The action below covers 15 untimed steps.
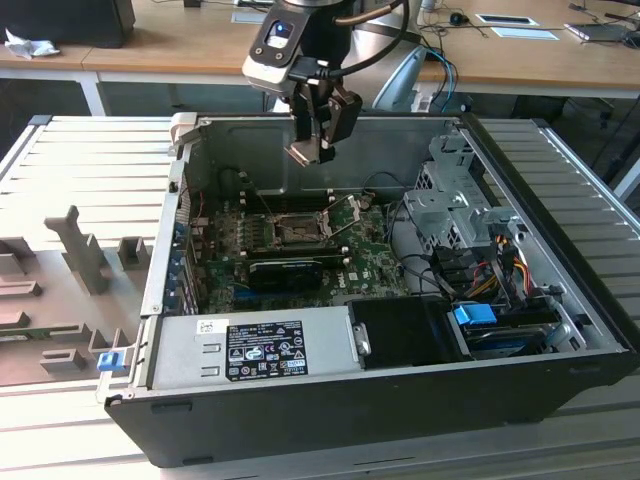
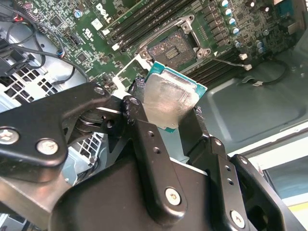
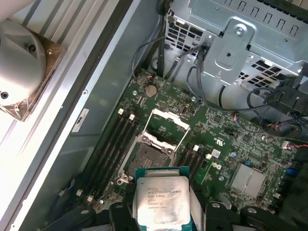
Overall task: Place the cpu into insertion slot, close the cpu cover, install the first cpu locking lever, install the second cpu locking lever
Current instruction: 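Place the cpu into insertion slot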
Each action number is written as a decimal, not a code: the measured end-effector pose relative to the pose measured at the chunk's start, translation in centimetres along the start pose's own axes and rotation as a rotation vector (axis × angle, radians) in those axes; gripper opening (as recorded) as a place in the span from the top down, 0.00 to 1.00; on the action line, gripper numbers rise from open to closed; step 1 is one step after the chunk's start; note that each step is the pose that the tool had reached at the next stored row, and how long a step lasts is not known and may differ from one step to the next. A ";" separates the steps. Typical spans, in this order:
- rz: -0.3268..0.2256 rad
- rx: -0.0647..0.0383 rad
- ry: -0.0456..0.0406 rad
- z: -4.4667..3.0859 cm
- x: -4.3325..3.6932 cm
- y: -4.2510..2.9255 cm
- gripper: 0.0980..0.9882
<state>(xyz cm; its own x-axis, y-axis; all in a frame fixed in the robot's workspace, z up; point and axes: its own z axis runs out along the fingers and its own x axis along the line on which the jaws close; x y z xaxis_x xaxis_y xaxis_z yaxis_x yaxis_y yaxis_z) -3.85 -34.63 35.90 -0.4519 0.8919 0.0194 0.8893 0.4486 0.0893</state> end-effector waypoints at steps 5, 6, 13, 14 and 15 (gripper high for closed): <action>0.018 0.000 -0.0016 0.03 0.00 0.00 0.52; 0.022 0.000 -0.0020 0.04 0.00 0.00 0.52; 0.048 -0.001 -0.0043 0.08 0.00 -0.01 0.52; 0.058 -0.001 -0.0052 0.11 0.00 -0.01 0.52; 0.070 -0.001 -0.0063 0.13 0.00 -0.01 0.52</action>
<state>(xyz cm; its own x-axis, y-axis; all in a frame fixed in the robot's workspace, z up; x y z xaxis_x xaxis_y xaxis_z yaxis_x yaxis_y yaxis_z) -3.85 -34.62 35.77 -0.3877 0.9216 0.0194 0.9187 0.3846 0.0893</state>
